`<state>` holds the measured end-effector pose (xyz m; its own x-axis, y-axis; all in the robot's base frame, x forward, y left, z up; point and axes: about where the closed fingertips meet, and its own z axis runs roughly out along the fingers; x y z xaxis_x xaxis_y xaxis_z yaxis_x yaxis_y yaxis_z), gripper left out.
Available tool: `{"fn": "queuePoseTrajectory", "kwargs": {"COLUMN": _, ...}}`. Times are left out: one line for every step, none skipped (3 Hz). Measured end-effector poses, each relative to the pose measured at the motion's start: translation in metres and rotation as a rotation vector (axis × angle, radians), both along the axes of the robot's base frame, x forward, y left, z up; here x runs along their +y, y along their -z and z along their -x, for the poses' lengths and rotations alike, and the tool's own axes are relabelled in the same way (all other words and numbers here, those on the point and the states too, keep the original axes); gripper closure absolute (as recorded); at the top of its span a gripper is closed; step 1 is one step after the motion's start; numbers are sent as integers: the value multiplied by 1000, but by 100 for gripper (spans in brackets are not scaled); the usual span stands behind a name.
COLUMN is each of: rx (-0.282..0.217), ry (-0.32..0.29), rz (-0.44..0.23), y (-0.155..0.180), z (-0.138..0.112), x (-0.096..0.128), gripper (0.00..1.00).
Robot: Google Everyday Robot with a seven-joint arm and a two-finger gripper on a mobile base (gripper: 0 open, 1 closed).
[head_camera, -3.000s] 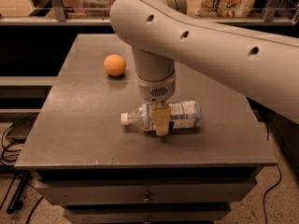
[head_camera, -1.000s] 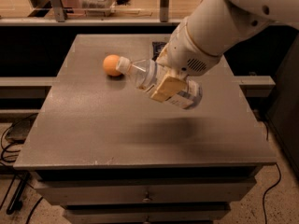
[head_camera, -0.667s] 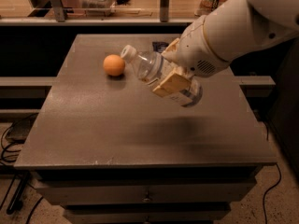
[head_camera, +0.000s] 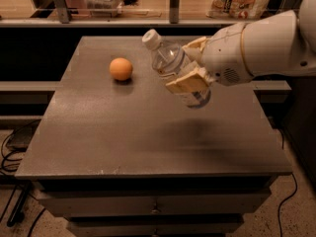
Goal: Place blue plastic bottle upright
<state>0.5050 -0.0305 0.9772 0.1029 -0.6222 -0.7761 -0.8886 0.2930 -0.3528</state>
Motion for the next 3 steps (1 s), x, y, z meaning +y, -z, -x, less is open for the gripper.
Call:
{"fn": "queuePoseTrajectory", "kwargs": {"rx": -14, "ry": 4, "rz": -119, "y": 2, "z": -6, "x": -5, "gripper": 100}}
{"fn": "queuePoseTrajectory", "kwargs": {"rx": -11, "ry": 7, "rz": -225, "y": 11, "z": -13, "x": -10, "gripper": 100}}
{"fn": "queuePoseTrajectory", "kwargs": {"rx": 2, "ry": 19, "rz": -312, "y": 22, "z": -19, "x": -14, "gripper": 100}}
